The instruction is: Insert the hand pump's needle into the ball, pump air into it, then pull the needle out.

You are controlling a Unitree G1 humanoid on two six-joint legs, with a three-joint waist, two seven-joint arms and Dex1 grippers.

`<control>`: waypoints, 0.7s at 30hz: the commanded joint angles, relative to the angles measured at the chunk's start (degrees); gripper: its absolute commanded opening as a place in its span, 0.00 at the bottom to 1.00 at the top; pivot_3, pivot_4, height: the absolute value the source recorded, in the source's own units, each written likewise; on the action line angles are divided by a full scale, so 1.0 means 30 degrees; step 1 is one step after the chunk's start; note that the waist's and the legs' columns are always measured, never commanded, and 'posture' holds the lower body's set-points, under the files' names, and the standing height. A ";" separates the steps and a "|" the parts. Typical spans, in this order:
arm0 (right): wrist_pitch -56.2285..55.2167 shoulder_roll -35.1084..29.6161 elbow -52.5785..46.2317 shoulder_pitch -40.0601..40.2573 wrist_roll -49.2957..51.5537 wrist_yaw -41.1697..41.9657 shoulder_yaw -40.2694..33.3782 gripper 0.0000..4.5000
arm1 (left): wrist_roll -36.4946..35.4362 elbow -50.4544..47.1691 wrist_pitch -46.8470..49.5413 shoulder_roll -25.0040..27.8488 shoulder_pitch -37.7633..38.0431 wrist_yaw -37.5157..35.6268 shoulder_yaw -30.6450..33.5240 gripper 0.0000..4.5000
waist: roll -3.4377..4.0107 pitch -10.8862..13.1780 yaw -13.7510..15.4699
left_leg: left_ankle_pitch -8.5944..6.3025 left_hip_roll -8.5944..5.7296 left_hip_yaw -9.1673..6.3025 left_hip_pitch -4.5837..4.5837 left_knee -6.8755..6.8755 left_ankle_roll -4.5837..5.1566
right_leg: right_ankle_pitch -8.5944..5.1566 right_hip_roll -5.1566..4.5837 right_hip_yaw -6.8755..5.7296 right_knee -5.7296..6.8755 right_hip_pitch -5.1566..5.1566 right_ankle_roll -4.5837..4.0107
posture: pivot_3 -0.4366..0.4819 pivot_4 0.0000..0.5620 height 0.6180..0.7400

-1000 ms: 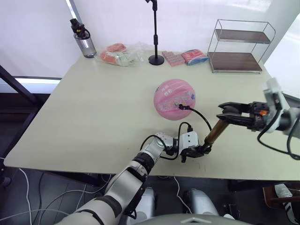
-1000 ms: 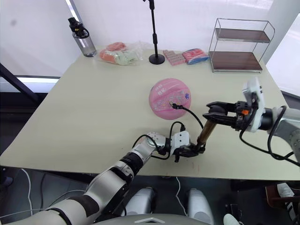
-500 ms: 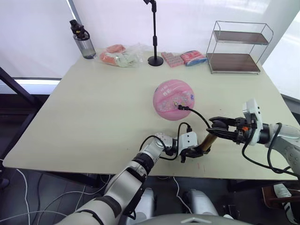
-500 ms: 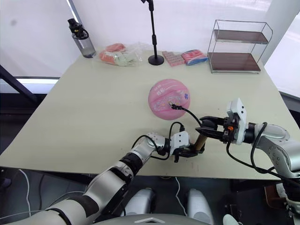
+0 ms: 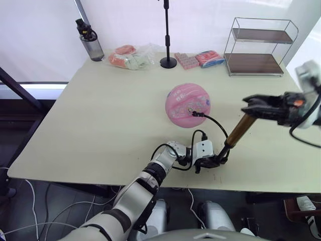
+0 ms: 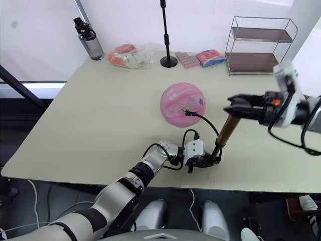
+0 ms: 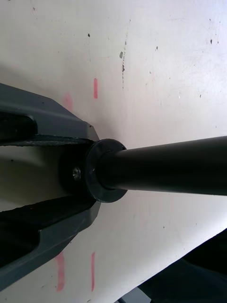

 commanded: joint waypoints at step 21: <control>-0.0404 0.1640 -0.1022 0.1673 -0.1348 -0.1335 0.0148 0.43 | 0.2183 0.3241 0.1850 0.1321 0.1797 0.0068 -0.1478 0.23 | -0.0120 -0.0080 -0.0029 | -0.0002 0.0008 -0.0023 0.0020 -0.0007 -0.0003 | 0.0028 0.0014 -0.0019 -0.0001 0.0005 0.0055 | 0.48 0.27 0.93</control>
